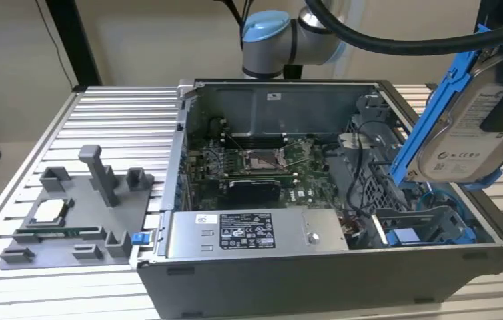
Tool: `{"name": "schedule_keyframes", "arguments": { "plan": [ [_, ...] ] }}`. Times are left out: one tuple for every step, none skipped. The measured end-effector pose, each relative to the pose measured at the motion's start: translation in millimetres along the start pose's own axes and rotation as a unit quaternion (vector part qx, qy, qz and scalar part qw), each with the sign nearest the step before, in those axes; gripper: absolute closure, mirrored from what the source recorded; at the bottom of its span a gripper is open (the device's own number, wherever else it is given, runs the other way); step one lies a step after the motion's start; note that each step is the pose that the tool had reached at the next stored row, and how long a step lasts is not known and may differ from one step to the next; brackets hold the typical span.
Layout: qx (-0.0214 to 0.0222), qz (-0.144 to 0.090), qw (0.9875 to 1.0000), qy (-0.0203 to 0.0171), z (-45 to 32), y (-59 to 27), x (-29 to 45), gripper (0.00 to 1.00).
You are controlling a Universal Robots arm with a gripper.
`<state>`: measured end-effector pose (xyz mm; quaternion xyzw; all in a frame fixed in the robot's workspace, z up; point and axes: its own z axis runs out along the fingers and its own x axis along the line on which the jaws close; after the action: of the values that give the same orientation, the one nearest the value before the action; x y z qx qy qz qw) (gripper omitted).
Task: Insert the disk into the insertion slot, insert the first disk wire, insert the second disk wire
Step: 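Insert the disk into the insertion slot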
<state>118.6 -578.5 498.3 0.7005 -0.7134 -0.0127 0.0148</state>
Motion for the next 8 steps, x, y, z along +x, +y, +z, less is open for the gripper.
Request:
{"name": "schedule_keyframes", "arguments": {
  "plan": [
    [0.0001,0.000,1.0000,0.0000,0.7,-0.2,0.0,1.00],
    [0.0001,0.000,1.0000,0.0000,1.3,-0.4,0.0,1.00],
    [0.0001,0.000,1.0000,0.0000,1.9,-0.6,0.0,1.00],
    [0.0002,0.000,1.0000,0.0000,2.6,-0.8,0.0,1.00],
    [0.0002,0.000,1.0000,0.0000,3.3,-0.9,0.0,1.00],
    [0.0003,0.000,1.0000,0.0000,4.0,-1.1,0.0,1.00],
    [0.0003,0.000,1.0000,0.0000,4.8,-1.2,0.0,1.00],
    [0.0003,0.000,1.0000,0.0000,5.6,-1.3,0.0,1.00]
  ]
}}
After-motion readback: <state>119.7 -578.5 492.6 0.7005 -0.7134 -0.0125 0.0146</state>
